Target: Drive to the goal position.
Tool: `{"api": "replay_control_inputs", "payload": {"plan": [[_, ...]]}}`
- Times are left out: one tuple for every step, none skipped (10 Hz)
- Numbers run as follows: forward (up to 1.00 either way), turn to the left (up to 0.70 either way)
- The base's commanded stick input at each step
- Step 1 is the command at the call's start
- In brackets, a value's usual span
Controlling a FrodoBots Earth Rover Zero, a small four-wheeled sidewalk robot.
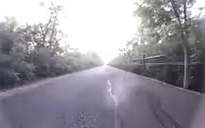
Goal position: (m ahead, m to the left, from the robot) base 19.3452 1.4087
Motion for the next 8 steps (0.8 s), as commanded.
{"api": "replay_control_inputs", "payload": {"plan": [[1.0, 0.0], [1.0, 0.0], [1.0, 0.0], [1.0, 0.0], [1.0, 0.0], [1.0, 0.0], [1.0, 0.0], [1.0, 0.0]]}}
